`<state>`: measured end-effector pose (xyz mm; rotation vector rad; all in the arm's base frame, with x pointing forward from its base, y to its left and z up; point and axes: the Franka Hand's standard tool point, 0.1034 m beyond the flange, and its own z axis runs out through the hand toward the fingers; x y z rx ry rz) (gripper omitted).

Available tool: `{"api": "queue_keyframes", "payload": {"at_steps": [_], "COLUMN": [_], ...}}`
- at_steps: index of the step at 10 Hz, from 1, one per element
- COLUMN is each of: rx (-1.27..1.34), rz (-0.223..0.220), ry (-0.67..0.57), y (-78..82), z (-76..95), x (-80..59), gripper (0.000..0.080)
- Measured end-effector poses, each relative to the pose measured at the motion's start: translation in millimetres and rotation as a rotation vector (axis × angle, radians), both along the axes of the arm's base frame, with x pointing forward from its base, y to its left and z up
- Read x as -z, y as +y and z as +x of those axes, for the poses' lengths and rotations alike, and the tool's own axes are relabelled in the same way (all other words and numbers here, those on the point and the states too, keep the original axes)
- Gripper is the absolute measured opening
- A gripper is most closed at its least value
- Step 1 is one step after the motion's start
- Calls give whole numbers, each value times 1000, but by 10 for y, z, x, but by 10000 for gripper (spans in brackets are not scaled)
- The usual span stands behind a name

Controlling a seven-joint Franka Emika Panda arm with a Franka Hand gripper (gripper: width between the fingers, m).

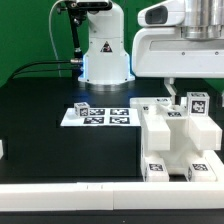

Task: Assemble chair

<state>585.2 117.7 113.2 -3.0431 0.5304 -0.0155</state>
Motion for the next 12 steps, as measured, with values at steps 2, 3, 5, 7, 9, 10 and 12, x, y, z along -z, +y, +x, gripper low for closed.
{"api": "queue_keyframes", "payload": {"at_steps": [2, 3, 5, 7, 9, 10, 12], "rx": [132, 207, 494, 741, 915, 970, 1080], "rz": [4, 5, 11, 32, 48, 55, 69], "ry": [7, 12, 23, 29, 46, 52, 54], "y": [7, 16, 54, 26, 5, 6, 27], "z": [-1, -2, -3, 10, 18, 20, 29], "x": [0, -3, -8, -3, 2, 0, -1], "gripper": [280, 280, 280, 280, 281, 281, 281]}}
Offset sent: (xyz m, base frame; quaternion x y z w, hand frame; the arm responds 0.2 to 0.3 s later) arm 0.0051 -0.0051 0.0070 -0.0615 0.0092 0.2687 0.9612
